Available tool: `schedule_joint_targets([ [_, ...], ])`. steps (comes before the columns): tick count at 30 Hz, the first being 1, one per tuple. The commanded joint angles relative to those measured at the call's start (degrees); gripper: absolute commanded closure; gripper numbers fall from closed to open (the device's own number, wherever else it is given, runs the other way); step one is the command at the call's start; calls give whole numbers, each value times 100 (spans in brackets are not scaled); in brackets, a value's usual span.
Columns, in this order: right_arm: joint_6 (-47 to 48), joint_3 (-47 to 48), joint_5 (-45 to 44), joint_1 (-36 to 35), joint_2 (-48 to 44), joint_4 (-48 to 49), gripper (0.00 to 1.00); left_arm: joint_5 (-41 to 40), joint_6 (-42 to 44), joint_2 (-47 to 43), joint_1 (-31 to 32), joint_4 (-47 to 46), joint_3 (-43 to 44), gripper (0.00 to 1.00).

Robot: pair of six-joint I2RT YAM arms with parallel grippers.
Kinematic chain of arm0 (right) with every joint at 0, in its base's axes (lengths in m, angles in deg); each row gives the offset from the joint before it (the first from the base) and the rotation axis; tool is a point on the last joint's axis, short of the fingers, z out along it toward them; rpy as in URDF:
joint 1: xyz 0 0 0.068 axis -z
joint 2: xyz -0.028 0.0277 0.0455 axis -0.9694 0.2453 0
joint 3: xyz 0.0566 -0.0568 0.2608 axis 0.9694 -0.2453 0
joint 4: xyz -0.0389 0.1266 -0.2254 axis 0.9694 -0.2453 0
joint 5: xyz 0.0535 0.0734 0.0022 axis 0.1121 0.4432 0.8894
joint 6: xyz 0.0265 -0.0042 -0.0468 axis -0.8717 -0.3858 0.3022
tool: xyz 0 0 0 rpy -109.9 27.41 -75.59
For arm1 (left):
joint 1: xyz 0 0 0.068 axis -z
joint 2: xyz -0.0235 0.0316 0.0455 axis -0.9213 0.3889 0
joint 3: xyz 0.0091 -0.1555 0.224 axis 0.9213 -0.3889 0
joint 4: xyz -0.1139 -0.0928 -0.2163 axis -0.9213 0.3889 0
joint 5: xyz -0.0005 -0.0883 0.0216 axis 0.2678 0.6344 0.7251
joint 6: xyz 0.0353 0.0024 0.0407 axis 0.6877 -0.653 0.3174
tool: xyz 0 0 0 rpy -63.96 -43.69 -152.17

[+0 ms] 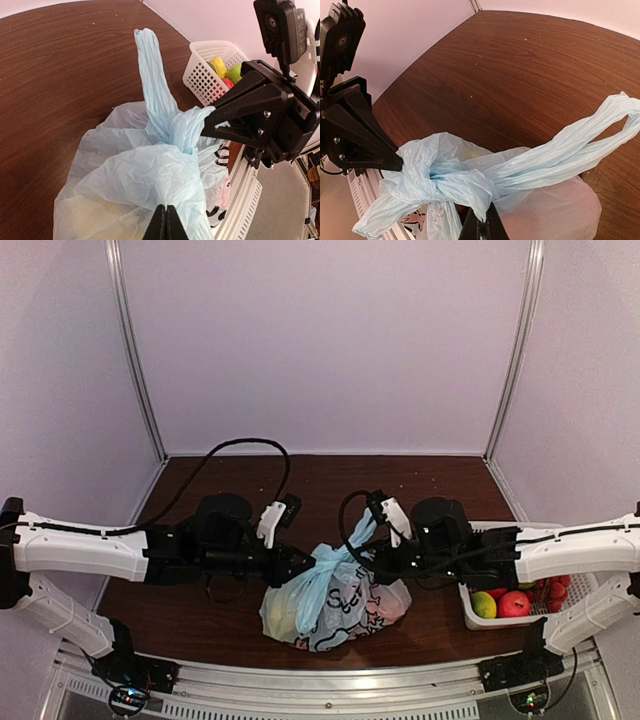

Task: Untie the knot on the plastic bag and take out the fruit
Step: Untie the bag handles from the takeout bag.

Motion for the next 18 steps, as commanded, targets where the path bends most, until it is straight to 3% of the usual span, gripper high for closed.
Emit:
schedule_joint_targets([
  [1, -128, -85, -435, 24, -230, 180, 100, -183, 23, -24, -44, 92, 139, 100],
  [10, -17, 200, -892, 32, -408, 96, 100, -234, 296, 4, -277, 395, 567, 100],
  [18, -238, -146, -1092, 172, -505, 222, 100, -182, 247, -141, -504, 296, 286, 100],
])
